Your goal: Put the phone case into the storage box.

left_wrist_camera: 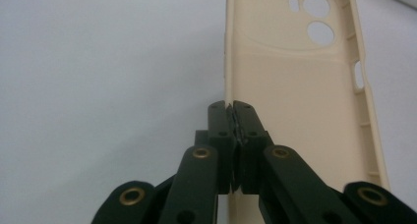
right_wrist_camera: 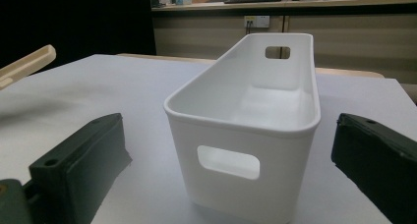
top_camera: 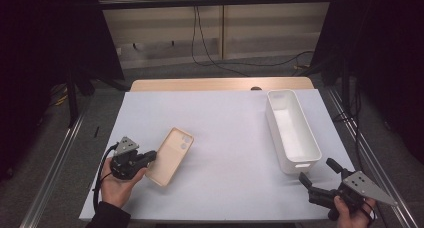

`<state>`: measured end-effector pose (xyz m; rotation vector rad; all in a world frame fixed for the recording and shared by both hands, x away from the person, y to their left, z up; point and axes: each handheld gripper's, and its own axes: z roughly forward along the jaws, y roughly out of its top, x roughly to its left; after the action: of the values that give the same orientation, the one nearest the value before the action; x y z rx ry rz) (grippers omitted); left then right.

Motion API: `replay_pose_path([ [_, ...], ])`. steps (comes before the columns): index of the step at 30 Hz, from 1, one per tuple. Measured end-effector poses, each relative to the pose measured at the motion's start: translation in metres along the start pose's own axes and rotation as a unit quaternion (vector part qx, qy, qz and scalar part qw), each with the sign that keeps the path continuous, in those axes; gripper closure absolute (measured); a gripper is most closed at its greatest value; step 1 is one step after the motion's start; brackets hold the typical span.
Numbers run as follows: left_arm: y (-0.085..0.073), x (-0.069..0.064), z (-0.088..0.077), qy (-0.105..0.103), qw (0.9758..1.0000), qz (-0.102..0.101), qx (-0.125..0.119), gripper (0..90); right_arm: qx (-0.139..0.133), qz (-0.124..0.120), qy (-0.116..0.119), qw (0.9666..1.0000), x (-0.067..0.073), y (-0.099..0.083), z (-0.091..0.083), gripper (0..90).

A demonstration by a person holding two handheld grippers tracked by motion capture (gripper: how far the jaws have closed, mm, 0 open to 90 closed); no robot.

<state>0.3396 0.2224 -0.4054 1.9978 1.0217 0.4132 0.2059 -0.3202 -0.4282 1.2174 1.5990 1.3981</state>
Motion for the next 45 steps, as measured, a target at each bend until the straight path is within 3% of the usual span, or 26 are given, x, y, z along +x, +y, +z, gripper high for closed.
replay_pose_path([
  [3, 0.001, -0.005, -0.001, 0.001, 0.9997, 0.015, -0.021, 87.8, 0.001, -0.001, 0.000, 1.0000, 0.000, 0.000, 0.000, 0.0],
  [7, 0.004, -0.011, 0.001, -0.003, 0.9989, 0.016, -0.044, 87.8, 0.001, 0.001, 0.000, 1.0000, 0.000, 0.000, 0.001, 0.0],
  [17, 0.014, -0.028, 0.009, -0.019, 0.9966, 0.032, -0.074, 87.8, -0.004, -0.003, 0.002, 1.0000, 0.003, 0.003, 0.007, 0.0],
  [20, 0.015, -0.034, 0.012, -0.018, 0.9952, 0.023, -0.094, 87.8, -0.014, -0.002, 0.004, 0.9999, 0.005, 0.006, 0.007, 0.0],
  [22, 0.013, -0.038, 0.016, -0.023, 0.9948, 0.016, -0.097, 87.9, -0.020, -0.003, 0.003, 0.9998, 0.006, 0.009, 0.008, 0.0],
  [27, 0.014, -0.051, 0.023, -0.024, 0.9936, 0.033, -0.105, 87.8, -0.037, -0.005, 0.007, 0.9993, 0.013, 0.015, 0.009, 0.0],
  [32, 0.017, -0.059, 0.030, -0.031, 0.9924, 0.029, -0.116, 87.8, -0.033, 0.009, -0.008, 0.9994, 0.019, 0.022, 0.011, 0.0],
  [36, 0.022, -0.066, 0.039, -0.038, 0.9919, 0.030, -0.117, 87.8, -0.025, 0.007, -0.015, 0.9996, 0.022, 0.029, 0.014, 0.0],
  [41, 0.028, -0.076, 0.046, -0.048, 0.9903, 0.037, -0.125, 87.8, -0.014, 0.004, 0.002, 0.9999, 0.026, 0.036, 0.018, 0.0],
  [45, 0.035, -0.085, 0.050, -0.058, 0.9885, 0.041, -0.133, 87.8, -0.007, 0.002, 0.035, 0.9994, 0.032, 0.044, 0.027, 0.0],
])
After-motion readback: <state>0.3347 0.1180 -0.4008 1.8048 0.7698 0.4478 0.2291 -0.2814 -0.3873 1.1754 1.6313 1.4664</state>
